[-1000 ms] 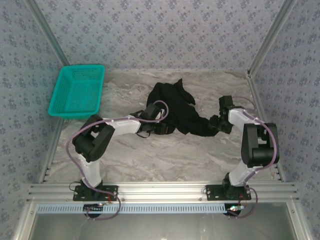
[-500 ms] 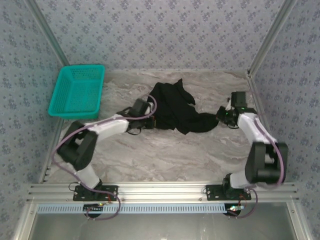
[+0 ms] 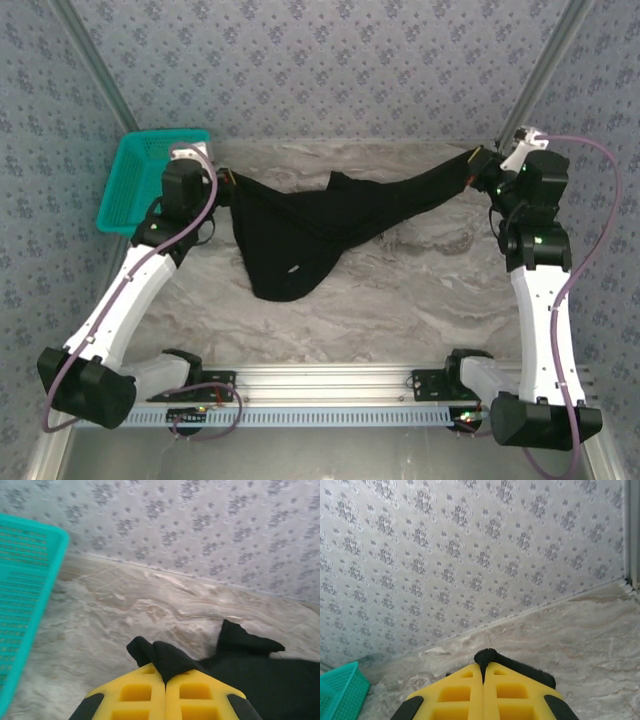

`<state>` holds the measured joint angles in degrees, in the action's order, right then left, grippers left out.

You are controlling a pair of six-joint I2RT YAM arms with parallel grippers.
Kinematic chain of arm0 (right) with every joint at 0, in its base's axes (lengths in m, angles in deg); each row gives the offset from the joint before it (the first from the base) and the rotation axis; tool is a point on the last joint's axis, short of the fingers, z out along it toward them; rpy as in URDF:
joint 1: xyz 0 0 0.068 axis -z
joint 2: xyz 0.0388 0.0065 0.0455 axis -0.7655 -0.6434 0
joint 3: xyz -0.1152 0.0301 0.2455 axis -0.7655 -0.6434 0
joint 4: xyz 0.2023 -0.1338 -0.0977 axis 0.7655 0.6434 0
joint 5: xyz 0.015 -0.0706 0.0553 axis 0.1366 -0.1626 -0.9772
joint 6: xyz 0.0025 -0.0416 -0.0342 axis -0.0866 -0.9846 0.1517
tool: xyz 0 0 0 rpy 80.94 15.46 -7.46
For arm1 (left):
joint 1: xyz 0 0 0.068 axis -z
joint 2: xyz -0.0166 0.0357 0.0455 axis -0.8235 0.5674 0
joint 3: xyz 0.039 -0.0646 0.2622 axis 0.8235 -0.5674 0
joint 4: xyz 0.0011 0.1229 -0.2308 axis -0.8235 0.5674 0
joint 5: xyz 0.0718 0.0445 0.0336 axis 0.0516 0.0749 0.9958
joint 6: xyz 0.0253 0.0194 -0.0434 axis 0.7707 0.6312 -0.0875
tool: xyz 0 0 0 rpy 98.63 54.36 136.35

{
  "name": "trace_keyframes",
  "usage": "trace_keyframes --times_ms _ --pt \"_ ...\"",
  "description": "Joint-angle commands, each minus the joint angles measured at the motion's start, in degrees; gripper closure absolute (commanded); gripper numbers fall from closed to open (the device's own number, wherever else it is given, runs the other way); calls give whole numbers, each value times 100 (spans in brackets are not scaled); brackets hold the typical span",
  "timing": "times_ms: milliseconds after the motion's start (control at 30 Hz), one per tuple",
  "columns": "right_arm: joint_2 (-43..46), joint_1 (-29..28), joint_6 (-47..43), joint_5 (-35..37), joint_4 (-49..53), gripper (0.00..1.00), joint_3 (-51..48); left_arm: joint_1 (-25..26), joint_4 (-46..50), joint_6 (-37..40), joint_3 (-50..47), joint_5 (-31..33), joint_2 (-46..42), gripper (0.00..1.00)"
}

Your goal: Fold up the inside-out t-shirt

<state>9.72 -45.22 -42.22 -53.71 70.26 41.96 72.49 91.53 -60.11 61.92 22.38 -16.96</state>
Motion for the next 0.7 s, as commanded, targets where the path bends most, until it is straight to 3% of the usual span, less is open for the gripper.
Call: trace_keyframes --times_ms 0,233,400,533,667 --pt "-48 99 -293 485 178 100 471 -345 349 247 457 251 -177 100" --pt "-189 132 -420 850 599 100 857 -485 161 312 425 457 202 100" --pt "-611 116 -484 714 694 100 966 -469 -76 220 593 -87 1315 100" --pt "-1484 110 -612 941 943 100 1492 -389 -11 85 1011 -621 1911 100" --pt "-2769 -90 -784 1043 1247 99 2328 -205 70 41 1068 -720 1657 100"
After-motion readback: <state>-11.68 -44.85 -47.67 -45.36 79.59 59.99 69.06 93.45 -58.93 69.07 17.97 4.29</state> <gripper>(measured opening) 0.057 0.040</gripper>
